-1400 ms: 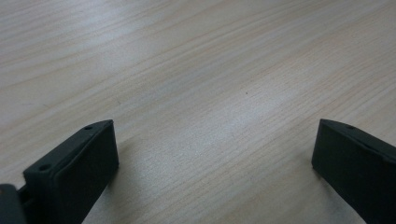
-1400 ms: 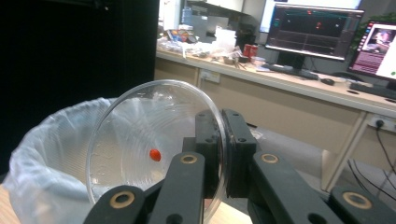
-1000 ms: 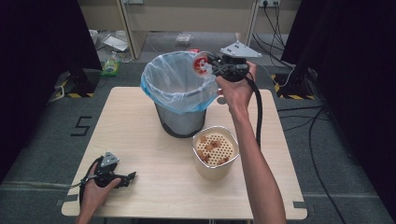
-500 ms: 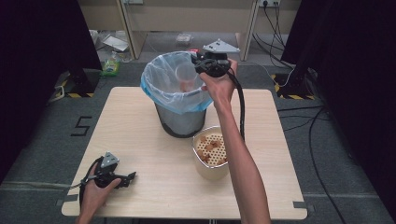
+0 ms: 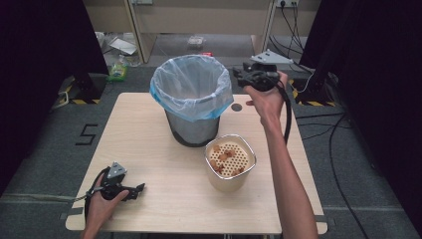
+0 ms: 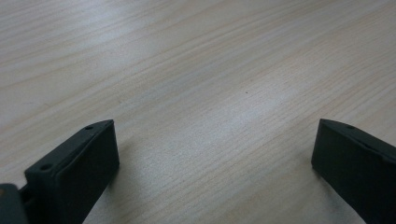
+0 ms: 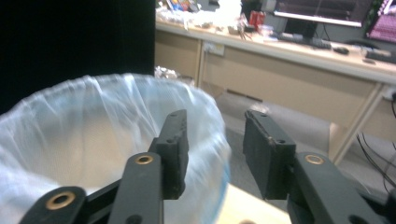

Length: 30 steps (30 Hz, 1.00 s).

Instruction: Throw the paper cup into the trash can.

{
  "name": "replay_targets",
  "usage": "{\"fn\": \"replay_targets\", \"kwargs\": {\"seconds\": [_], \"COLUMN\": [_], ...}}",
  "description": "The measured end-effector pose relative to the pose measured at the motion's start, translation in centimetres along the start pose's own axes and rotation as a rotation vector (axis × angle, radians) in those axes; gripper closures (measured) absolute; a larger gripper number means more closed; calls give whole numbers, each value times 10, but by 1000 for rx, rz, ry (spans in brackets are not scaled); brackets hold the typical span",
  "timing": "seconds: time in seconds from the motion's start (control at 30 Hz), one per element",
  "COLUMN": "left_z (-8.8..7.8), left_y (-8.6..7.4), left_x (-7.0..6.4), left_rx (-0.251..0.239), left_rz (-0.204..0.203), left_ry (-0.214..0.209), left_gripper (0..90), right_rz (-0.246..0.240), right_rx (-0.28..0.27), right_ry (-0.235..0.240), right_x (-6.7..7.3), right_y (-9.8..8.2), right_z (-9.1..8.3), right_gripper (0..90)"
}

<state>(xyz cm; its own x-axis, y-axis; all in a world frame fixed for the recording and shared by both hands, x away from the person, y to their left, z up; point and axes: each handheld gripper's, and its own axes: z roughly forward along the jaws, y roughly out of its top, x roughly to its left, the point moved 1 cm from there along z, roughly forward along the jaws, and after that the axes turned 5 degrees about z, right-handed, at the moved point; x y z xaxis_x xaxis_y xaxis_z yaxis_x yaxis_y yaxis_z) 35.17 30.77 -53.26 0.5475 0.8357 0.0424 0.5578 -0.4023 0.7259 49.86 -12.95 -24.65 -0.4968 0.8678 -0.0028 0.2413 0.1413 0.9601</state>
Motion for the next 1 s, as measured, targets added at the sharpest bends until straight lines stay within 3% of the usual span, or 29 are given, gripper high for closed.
{"fn": "replay_targets", "kwargs": {"seconds": [0.2,0.47,0.63,0.8,1.0], "left_z": [0,0,0,0,0], "left_y": [0,0,0,0,0], "left_x": [0,0,0,0,0], "left_rx": [0,1,1,2,2], "left_rz": [0,0,0,0,1], "left_ry": [0,0,-1,-1,-1], "left_gripper": [0,0,0,0,0], "right_rz": [5,-1,8,33,29], "right_rx": [34,66,86,118,140], "right_ry": [-37,-76,-83,-102,-122], "right_x": [-24,-41,-47,-56,-55], "right_y": [-24,-54,-74,-109,-140], "right_z": [-21,-48,-59,-69,-77], "right_gripper": [551,512,497,492,463]}}
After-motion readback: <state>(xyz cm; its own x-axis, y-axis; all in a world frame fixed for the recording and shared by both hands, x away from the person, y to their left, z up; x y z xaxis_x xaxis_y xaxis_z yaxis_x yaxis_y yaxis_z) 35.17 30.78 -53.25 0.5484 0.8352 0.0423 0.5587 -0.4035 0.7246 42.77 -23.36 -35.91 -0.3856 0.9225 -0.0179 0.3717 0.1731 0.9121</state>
